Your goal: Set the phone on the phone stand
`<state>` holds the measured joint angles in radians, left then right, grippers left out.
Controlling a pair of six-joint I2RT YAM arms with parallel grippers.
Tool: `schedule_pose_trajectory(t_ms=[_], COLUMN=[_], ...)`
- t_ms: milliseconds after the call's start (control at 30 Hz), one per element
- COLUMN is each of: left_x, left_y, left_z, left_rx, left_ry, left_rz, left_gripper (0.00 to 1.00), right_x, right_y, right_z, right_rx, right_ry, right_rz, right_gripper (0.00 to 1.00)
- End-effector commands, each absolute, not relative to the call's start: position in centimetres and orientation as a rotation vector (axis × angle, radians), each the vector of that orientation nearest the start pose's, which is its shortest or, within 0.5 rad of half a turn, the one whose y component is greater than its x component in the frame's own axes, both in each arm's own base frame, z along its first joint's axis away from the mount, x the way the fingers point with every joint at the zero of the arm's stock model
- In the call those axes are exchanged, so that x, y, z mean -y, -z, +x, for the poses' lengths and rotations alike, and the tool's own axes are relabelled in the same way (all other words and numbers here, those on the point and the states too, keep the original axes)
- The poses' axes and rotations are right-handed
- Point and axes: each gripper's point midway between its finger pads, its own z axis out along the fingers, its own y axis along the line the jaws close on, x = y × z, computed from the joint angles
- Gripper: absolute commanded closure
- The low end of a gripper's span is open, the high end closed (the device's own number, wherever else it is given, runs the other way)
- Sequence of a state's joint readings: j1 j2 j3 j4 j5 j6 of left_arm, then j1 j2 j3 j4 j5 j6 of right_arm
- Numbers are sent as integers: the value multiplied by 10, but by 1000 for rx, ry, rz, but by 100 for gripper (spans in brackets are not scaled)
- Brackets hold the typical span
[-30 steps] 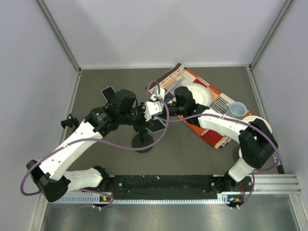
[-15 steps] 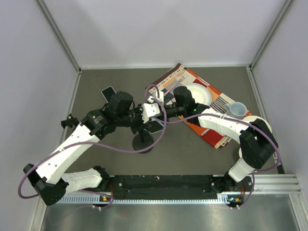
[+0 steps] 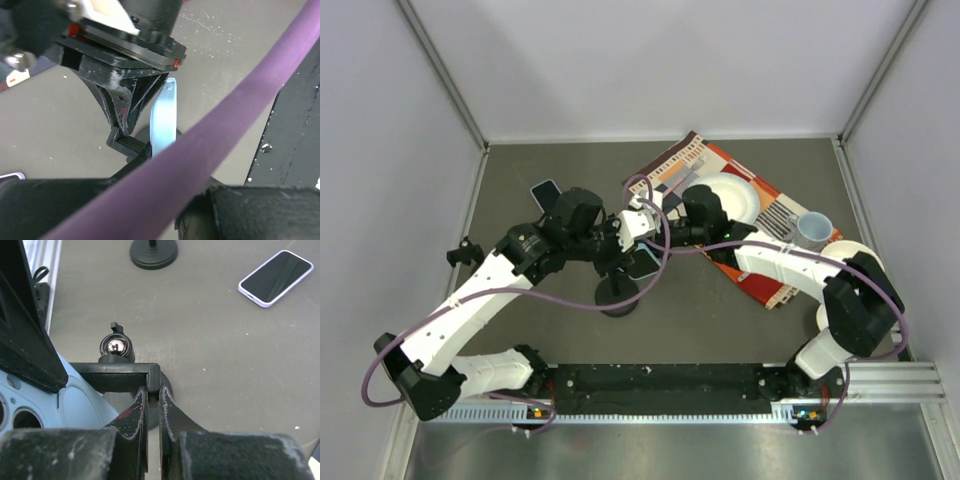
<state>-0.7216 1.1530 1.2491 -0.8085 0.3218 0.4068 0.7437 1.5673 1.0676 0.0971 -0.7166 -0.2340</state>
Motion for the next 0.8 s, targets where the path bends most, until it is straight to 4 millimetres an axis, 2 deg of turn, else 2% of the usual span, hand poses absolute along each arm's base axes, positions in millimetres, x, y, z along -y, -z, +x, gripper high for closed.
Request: schedule_pose_trajectory(t_ms=[0,33,67,100,133,167,233,300,333,367,467,500,567,600,700,767], left_x=[211,204,203,199,193,183,171,152,149,149,133,123,115,112,100,99], left_y=[-227,-219,-212,-208,-196,-196,-186,-190,-191,-190,-199,-203,-202,-200,-201,-199], left_z=[204,201,197,195,186,192,191,189,189,185,194,196,197,196,195,192], left_rx=[-2140,-2222,-2259,-2295,-2406,-2425,-2500,-2541,-2545,-2539,-2475,-2451,-2439,-2447,-2443,-2461], left_ry=[467,426,386,345,301,149,-27,-208,-234,-250,-353,-423,-472,-496,-580,-600], left_rz=[1171,1110,1101,1072,1021,961,858,758,683,697,593,568,526,488,391,389], left_gripper=[100,100,100,100,100,100,100,100,100,100,100,100,100,100,100,100], right_x=[-380,-372,-369,-365,-362,-359,-352,-352,-353,-352,-351,-343,-332,-316,-299,-292], right_y=[-244,-236,-244,-242,-244,-249,-254,-257,-254,-251,-243,-245,-244,-243,-248,-250], right_z=[279,289,293,298,301,303,310,311,310,311,315,324,333,343,353,358], right_rx=[-1358,-1399,-1382,-1403,-1406,-1404,-1418,-1428,-1446,-1458,-1524,-1553,-1609,-1630,-1620,-1605], right_ry=[-798,-729,-698,-651,-626,-604,-557,-551,-557,-556,-552,-505,-467,-378,-282,-209], right_rz=[-1122,-1062,-1021,-983,-961,-934,-875,-861,-859,-854,-807,-741,-619,-522,-388,-358], right_gripper=[100,100,100,100,100,100,100,100,100,100,100,100,100,100,100,100])
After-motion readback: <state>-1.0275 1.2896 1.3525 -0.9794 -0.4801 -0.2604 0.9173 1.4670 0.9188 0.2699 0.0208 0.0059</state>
